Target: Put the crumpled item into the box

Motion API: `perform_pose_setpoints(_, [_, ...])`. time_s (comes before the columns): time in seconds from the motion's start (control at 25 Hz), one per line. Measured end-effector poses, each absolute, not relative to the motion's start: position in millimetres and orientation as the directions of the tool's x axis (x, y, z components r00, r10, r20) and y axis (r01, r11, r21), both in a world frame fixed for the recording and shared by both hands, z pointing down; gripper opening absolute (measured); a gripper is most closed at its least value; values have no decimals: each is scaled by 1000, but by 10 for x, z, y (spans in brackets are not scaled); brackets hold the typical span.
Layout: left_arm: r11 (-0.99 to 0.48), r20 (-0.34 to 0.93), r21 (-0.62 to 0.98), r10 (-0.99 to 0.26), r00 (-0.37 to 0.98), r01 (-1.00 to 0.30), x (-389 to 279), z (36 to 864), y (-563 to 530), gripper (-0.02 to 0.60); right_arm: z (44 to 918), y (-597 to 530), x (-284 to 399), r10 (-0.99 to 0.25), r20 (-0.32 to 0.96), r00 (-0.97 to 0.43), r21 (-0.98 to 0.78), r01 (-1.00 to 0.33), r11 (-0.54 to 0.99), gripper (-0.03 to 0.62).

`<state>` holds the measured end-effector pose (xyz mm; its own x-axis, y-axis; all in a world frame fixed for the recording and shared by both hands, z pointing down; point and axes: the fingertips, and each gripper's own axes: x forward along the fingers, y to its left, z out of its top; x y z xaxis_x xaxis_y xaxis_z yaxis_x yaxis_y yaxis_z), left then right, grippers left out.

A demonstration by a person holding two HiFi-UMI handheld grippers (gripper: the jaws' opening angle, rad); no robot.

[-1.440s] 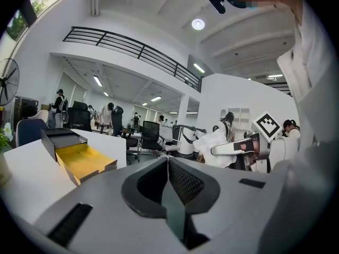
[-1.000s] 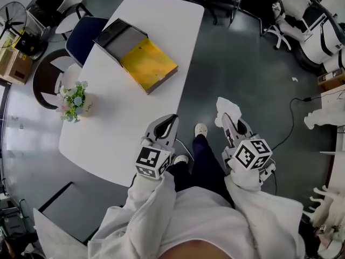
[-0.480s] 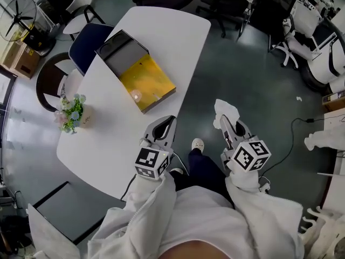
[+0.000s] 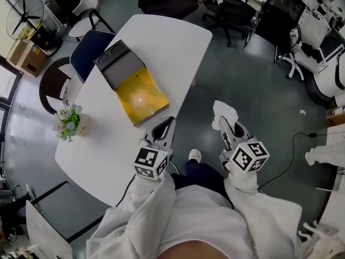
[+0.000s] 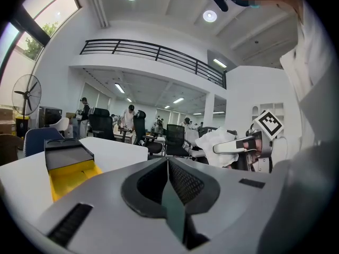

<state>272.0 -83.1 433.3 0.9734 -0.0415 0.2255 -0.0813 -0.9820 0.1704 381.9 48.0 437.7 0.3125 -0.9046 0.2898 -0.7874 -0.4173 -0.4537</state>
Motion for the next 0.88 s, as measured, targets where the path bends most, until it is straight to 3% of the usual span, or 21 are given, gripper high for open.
perform_pose_setpoints(0.52, [-976,223,158,-112,968,-149,3403,4406,-807,23,4482,412,4573,-928,282,245,-465,-811,-356,69])
perform_pose_setpoints(0.88, [-969,234,166,-140,962,-181,3381,4451,-700,23,4546,393,4577,-941,278,193,-488,-815,-312,69])
